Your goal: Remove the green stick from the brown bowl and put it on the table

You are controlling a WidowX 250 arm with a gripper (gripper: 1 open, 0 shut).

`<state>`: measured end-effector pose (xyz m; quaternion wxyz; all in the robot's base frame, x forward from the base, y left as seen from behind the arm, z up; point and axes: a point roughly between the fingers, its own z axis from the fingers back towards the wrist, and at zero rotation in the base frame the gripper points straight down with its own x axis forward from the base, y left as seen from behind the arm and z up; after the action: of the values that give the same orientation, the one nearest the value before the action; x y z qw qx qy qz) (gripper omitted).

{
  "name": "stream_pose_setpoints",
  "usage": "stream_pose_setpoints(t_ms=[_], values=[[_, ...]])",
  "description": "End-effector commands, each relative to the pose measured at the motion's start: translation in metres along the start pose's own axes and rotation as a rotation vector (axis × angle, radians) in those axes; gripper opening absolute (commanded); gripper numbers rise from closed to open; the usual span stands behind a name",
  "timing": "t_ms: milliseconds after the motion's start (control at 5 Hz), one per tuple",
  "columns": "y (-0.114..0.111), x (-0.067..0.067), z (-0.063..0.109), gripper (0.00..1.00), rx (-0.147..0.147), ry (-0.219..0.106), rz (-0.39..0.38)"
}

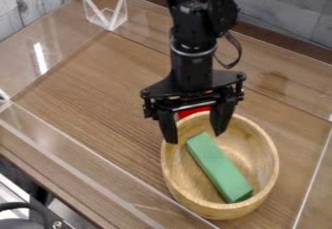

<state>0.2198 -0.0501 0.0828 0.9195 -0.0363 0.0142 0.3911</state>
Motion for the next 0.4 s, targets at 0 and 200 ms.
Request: stream_pose_setpoints(t_ms=[0,200], values=[[-0.0039,0.0052,-0.0004,1.0,-0.031,-0.025,0.065],[-0.0029,0.0082,-0.0063,1.0,-0.032,-0.03,0.13]])
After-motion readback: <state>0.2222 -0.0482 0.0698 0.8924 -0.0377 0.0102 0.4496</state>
